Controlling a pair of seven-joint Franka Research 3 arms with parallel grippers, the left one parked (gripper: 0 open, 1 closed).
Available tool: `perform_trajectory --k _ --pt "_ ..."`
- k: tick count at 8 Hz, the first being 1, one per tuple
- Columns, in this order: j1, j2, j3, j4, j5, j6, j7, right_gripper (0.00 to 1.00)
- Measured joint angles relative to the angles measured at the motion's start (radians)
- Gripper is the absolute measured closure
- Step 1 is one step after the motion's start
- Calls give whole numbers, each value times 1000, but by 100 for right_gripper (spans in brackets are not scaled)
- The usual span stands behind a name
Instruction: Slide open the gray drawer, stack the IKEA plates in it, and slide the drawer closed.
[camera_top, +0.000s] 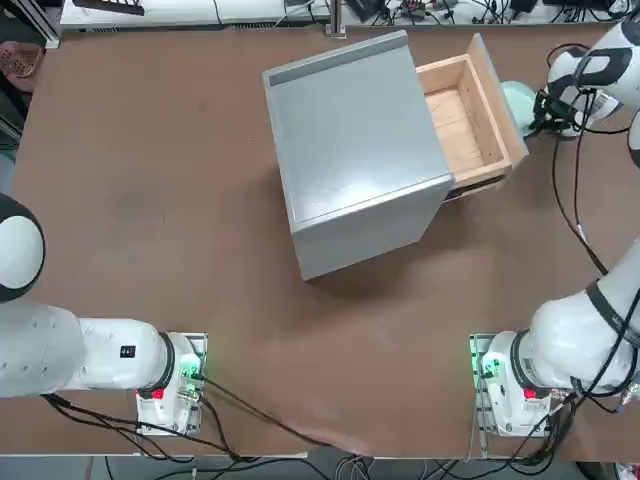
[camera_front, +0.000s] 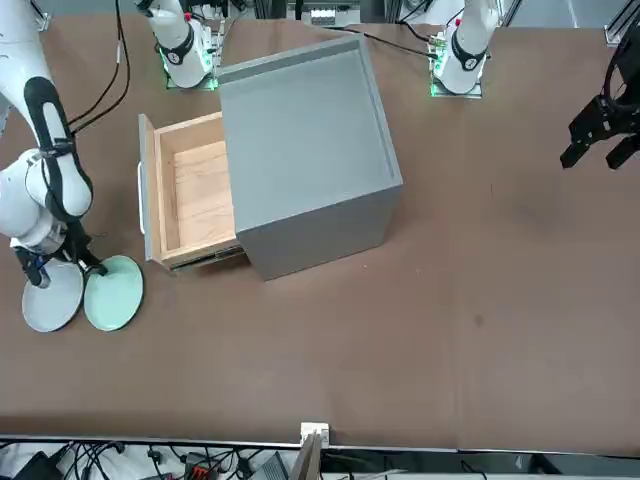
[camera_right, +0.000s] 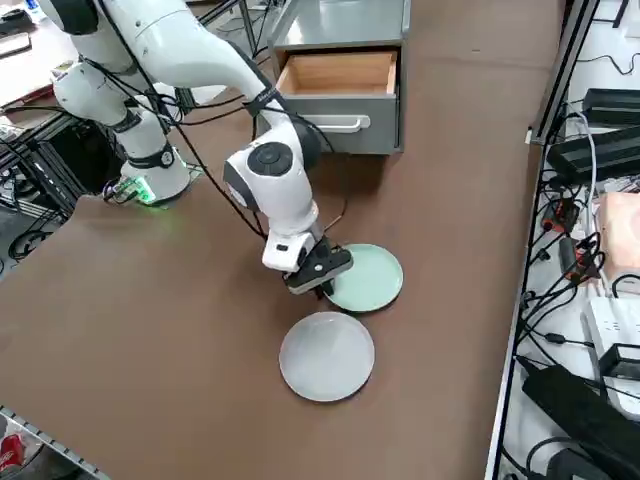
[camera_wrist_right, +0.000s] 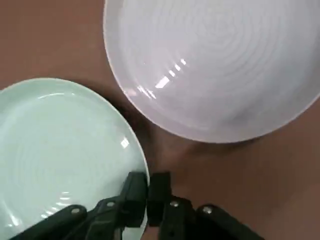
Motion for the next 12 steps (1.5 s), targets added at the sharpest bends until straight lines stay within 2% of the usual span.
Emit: perform_trajectory --k 1,3,5,7,8,10,12 --pt "1 -23 5 21 0 -45 -2 100" --pt "5 -118 18 51 -1 -192 -30 100" --pt "4 -217 19 139 -1 -445 -102 100" --pt "-1 -288 13 288 6 -717 -162 100" --pt "-1 -323 13 338 61 -819 -185 100" --pt "12 -392 27 360 170 -951 -218 100" --pt "83 -439 40 359 168 -1010 -227 100"
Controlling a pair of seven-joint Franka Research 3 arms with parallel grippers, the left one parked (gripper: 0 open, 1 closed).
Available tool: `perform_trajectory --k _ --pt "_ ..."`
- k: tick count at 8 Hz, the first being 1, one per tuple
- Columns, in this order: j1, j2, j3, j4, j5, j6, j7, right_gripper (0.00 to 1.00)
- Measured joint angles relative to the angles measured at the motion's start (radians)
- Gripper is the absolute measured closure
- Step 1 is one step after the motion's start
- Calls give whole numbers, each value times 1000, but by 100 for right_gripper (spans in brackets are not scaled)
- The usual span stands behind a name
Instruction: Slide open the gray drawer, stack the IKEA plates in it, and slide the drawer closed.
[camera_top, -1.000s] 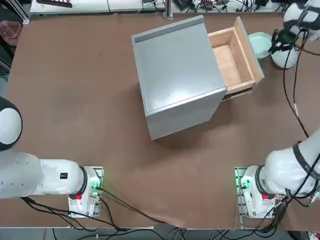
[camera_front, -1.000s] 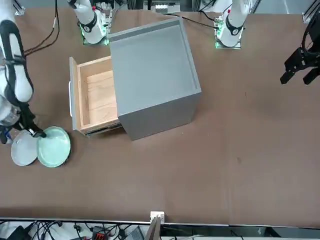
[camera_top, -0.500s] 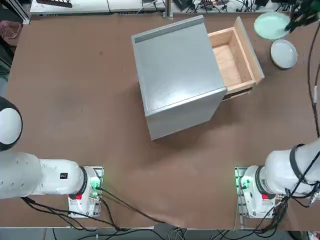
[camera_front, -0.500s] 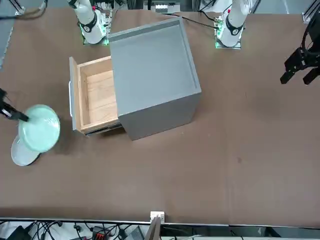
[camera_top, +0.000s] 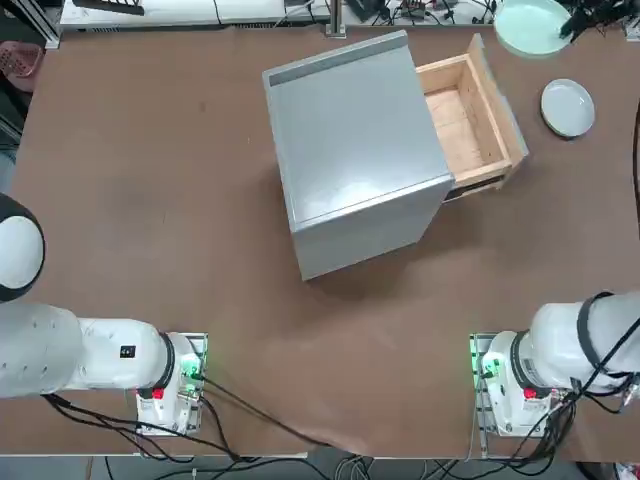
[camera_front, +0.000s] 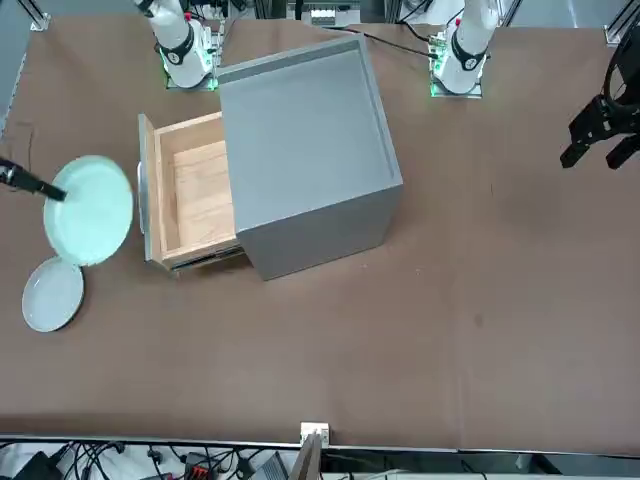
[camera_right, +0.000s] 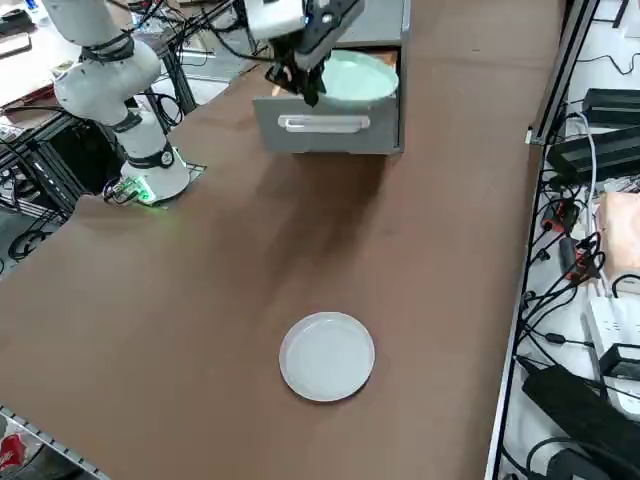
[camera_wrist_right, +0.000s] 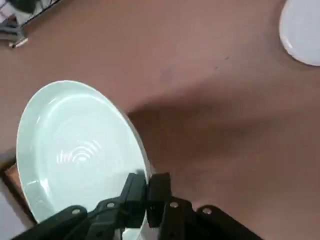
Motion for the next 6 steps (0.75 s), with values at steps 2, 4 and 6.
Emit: perform_trajectory --k 2,4,6 --pt "141 -24 6 -24 -110 -18 -1 100" --pt "228 -24 8 -69 -166 -18 1 100" --pt "296 -23 7 -109 -181 -16 10 100"
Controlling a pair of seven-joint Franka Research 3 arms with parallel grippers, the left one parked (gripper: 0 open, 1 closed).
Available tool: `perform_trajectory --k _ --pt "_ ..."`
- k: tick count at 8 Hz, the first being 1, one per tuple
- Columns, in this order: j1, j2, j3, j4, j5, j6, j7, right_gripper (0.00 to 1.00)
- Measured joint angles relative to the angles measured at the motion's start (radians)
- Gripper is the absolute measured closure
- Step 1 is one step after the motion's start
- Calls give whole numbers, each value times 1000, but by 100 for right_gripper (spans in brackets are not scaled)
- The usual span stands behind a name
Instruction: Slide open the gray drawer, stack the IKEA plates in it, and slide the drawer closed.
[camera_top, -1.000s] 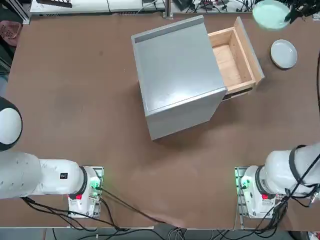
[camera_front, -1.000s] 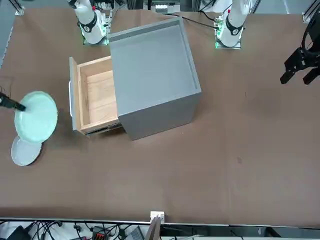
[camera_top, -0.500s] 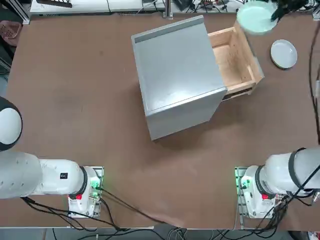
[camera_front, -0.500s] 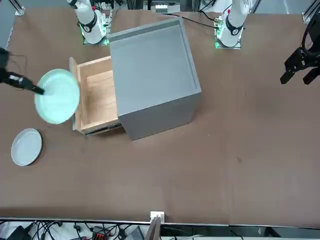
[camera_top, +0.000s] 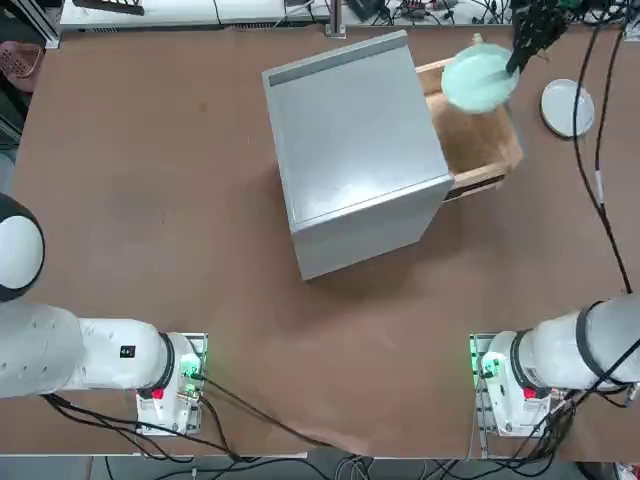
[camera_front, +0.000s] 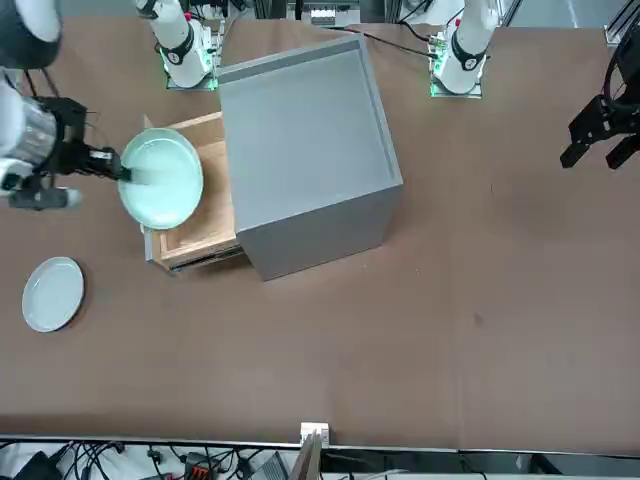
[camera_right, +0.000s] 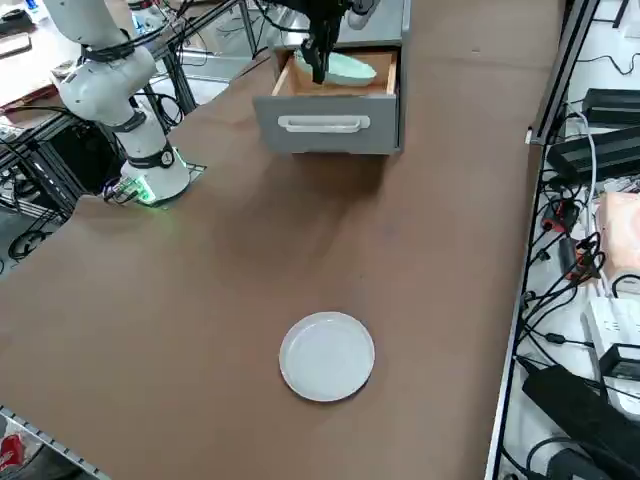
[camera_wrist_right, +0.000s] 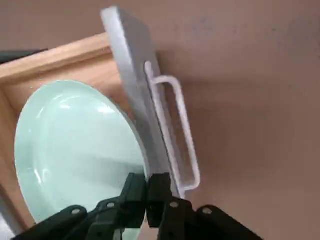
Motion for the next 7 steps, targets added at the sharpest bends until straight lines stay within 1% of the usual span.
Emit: perform_trajectory --k 2,5,6,7 --pt "80 1 1 -37 -2 26 46 100" --pt "194 4 2 -125 -2 138 138 97" --pt "210 6 2 -143 -2 154 146 88" --pt "212 6 0 -145 -5 155 146 82"
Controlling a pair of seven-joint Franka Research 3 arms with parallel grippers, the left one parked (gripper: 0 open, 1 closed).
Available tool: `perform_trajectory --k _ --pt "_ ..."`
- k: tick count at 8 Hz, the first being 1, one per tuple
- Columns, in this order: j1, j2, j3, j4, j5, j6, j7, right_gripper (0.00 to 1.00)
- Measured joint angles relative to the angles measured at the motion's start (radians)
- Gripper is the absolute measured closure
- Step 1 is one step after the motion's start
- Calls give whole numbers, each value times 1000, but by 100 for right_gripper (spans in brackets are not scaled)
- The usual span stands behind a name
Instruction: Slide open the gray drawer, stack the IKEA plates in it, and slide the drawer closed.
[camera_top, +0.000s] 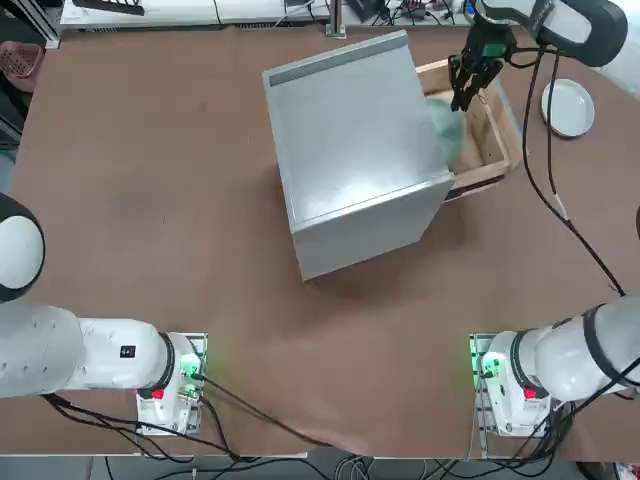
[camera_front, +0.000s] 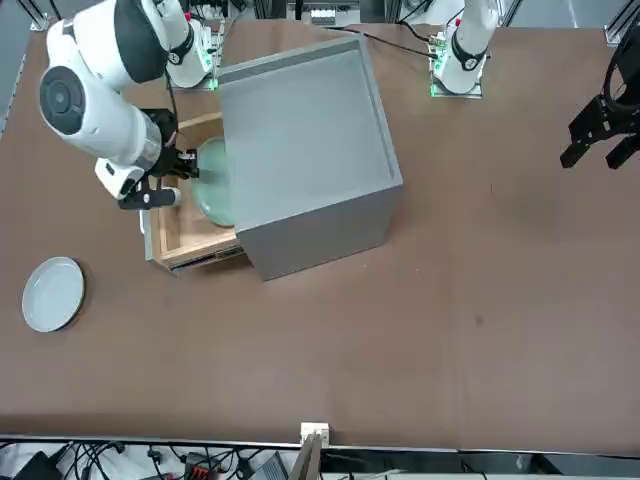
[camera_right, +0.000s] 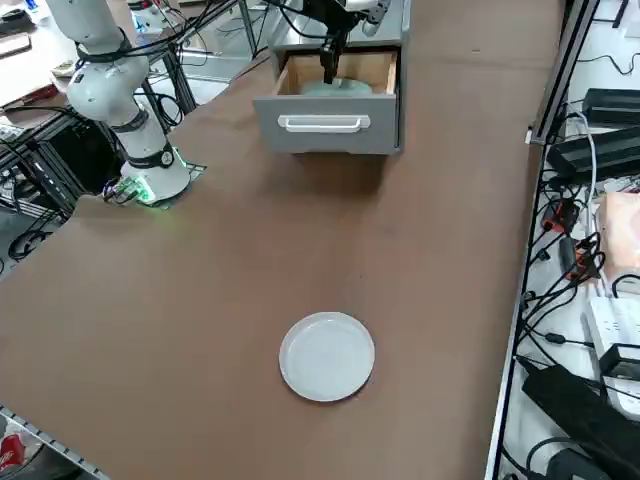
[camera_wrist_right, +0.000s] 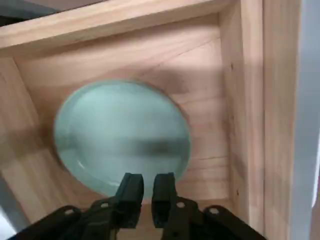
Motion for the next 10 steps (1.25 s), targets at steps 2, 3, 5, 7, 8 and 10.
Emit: perform_trajectory --k 2,3,5,7,8,10 --pt "-6 -8 -21 24 -22 -8 -28 48" --pt "-22 -10 -34 66 -73 -28 -34 26" --pt "-118 -13 -48 148 -185 -62 -90 0" --pt "-297 6 -57 157 -199 -32 -170 3" --pt "-382 40 -60 156 -199 34 -181 4" --pt "-541 150 -62 151 -197 217 -166 5"
